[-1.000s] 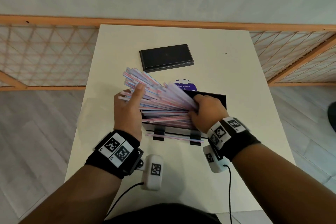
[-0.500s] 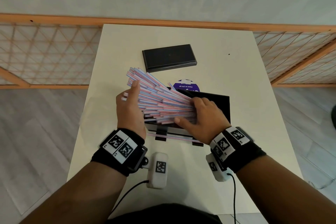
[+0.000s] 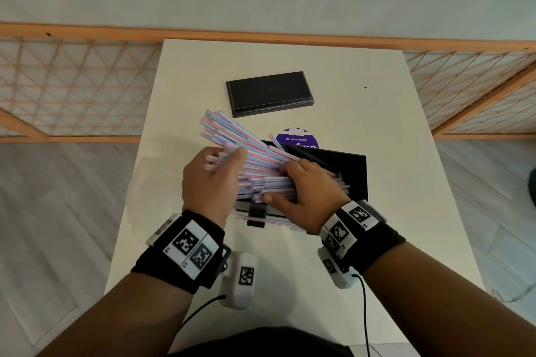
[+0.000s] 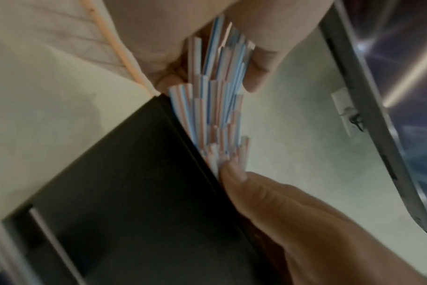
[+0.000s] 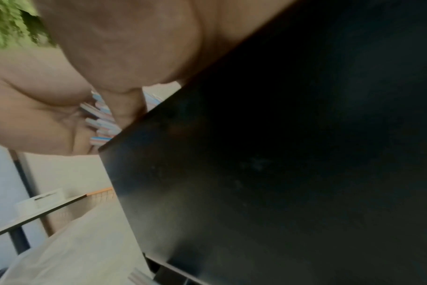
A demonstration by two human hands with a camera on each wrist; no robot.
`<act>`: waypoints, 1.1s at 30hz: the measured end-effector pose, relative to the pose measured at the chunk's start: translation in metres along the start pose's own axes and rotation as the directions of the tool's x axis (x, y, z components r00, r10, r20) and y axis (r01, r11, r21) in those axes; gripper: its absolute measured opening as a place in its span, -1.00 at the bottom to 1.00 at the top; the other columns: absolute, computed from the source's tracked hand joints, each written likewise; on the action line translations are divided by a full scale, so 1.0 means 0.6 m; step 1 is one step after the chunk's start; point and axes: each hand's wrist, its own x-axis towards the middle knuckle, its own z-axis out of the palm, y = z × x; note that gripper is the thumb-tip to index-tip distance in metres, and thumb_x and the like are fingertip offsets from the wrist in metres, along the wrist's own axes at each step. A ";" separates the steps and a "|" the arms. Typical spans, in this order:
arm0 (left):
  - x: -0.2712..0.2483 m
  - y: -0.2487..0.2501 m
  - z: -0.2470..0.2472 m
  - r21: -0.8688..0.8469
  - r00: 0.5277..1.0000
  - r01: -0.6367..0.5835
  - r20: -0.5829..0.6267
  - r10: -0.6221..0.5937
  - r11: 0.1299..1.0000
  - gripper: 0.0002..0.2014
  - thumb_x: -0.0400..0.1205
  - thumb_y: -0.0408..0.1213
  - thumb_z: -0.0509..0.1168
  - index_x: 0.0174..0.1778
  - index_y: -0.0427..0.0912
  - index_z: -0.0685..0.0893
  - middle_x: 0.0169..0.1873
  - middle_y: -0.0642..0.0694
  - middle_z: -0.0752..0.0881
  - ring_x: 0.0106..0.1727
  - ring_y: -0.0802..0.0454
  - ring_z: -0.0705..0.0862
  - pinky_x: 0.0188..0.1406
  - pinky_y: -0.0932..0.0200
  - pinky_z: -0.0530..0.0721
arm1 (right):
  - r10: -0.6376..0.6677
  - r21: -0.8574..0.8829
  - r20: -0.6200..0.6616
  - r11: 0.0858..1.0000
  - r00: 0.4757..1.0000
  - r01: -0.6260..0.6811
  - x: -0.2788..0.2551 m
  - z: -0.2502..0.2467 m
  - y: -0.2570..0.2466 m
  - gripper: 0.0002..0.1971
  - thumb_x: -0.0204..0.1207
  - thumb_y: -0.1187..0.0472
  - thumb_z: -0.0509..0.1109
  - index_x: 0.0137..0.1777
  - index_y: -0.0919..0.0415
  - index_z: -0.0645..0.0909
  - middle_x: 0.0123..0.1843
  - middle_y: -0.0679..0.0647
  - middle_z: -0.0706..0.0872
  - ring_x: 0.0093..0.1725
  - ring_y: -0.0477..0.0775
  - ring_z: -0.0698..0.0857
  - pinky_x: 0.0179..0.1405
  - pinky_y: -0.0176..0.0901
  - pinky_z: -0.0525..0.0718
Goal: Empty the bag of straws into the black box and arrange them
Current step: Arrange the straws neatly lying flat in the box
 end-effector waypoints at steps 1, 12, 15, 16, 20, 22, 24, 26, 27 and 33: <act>-0.003 0.002 0.001 0.023 1.000 -0.012 0.025 0.012 1.000 -0.73 0.36 0.18 0.45 -0.19 0.10 0.82 -0.23 0.02 0.87 -0.08 -0.14 0.85 0.08 -0.30 0.80 | -0.010 0.022 -0.007 1.000 1.000 0.010 0.000 0.000 0.001 -0.19 0.31 -0.55 0.06 0.34 0.04 0.51 0.26 0.02 0.62 0.27 0.12 0.58 0.28 0.07 0.59; -0.009 0.035 0.020 -0.047 0.986 0.146 0.082 -0.142 0.988 -0.84 0.42 -0.02 0.47 -0.23 0.00 0.88 -0.19 -0.16 0.90 -0.07 -0.28 0.88 0.11 -0.44 0.79 | 0.033 0.007 -0.059 0.999 0.998 -0.033 -0.002 0.004 -0.003 -0.15 0.32 -0.59 0.03 0.42 0.01 0.36 0.29 0.02 0.56 0.29 0.17 0.56 0.26 0.17 0.60; -0.012 0.039 0.022 -0.187 0.970 0.229 0.127 -0.208 0.955 -0.87 0.66 -0.26 0.41 -0.13 -0.16 0.86 -0.13 -0.28 0.89 -0.09 -0.34 0.88 -0.06 -0.34 0.85 | -0.027 -0.034 -0.156 0.999 0.987 0.022 -0.013 0.003 -0.019 -0.24 0.43 -0.52 0.01 0.44 0.01 0.34 0.31 0.00 0.52 0.27 0.18 0.54 0.28 0.22 0.55; -0.012 0.035 0.022 -0.208 0.965 0.251 0.137 -0.226 0.945 -0.87 0.70 -0.28 0.38 -0.04 -0.18 0.84 -0.10 -0.29 0.89 -0.09 -0.33 0.88 -0.11 -0.27 0.87 | -0.034 -0.063 -0.189 0.998 0.981 0.022 -0.016 0.003 -0.023 -0.26 0.45 -0.50 0.01 0.43 0.02 0.35 0.31 0.00 0.52 0.25 0.18 0.54 0.26 0.22 0.55; -0.003 0.015 0.018 0.031 0.992 0.063 0.106 -0.066 0.998 -0.69 0.53 0.13 0.45 -0.06 -0.03 0.84 -0.13 -0.07 0.90 -0.06 -0.17 0.88 0.07 -0.27 0.82 | 0.022 -0.092 -0.190 0.995 0.982 -0.040 -0.022 0.006 -0.028 -0.19 0.41 -0.56 0.01 0.42 0.05 0.35 0.31 0.00 0.51 0.26 0.15 0.51 0.28 0.22 0.56; 0.000 0.016 0.009 0.239 0.993 -0.093 0.093 0.073 0.967 -0.59 0.50 0.26 0.41 -0.13 -0.04 0.79 -0.23 0.06 0.85 -0.11 -0.01 0.82 0.03 -0.04 0.74 | 0.032 -0.063 -0.173 0.997 0.984 -0.043 -0.023 0.003 -0.018 -0.09 0.31 -0.64 0.05 0.43 0.06 0.33 0.32 0.01 0.50 0.28 0.14 0.50 0.33 0.17 0.55; 0.002 0.020 -0.003 0.361 0.985 -0.167 0.011 0.174 0.918 -0.61 0.58 0.22 0.41 -0.17 -0.08 0.72 -0.26 0.09 0.76 -0.17 0.09 0.72 -0.11 0.09 0.61 | 0.026 0.010 -0.207 1.000 0.978 -0.024 -0.027 -0.007 -0.003 0.00 0.18 -0.67 0.17 0.42 0.09 0.37 0.31 0.02 0.52 0.27 0.12 0.51 0.34 0.09 0.55; 0.004 0.023 -0.014 0.342 0.973 -0.179 -0.076 0.217 0.923 -0.59 0.58 0.19 0.44 -0.04 -0.12 0.64 -0.21 0.13 0.69 -0.23 0.32 0.67 -0.16 0.17 0.58 | 0.066 0.083 -0.199 0.995 0.978 -0.050 -0.030 -0.020 0.022 0.09 0.07 -0.68 0.25 0.44 0.12 0.38 0.34 0.03 0.53 0.32 0.10 0.52 0.38 0.05 0.55; 0.009 0.019 -0.019 0.295 0.974 -0.148 -0.120 0.190 0.944 -0.55 0.55 0.20 0.47 0.03 -0.11 0.58 -0.18 0.14 0.65 -0.27 0.38 0.64 -0.13 0.19 0.58 | 0.094 0.093 -0.156 0.992 0.983 -0.080 -0.029 -0.026 0.034 0.14 0.03 -0.68 0.26 0.47 0.14 0.36 0.37 0.05 0.52 0.35 0.10 0.51 0.40 0.05 0.54; 0.020 -0.005 -0.006 0.097 0.993 0.100 -0.075 -0.093 0.990 -0.32 0.26 0.50 0.37 -0.02 -0.01 0.55 -0.15 0.03 0.68 -0.04 -0.19 0.71 0.18 -0.28 0.70 | 0.092 -0.072 0.026 0.993 0.995 -0.089 -0.010 -0.016 0.038 0.08 0.15 -0.72 0.03 0.53 0.03 0.31 0.39 0.07 0.53 0.38 0.19 0.53 0.39 0.17 0.54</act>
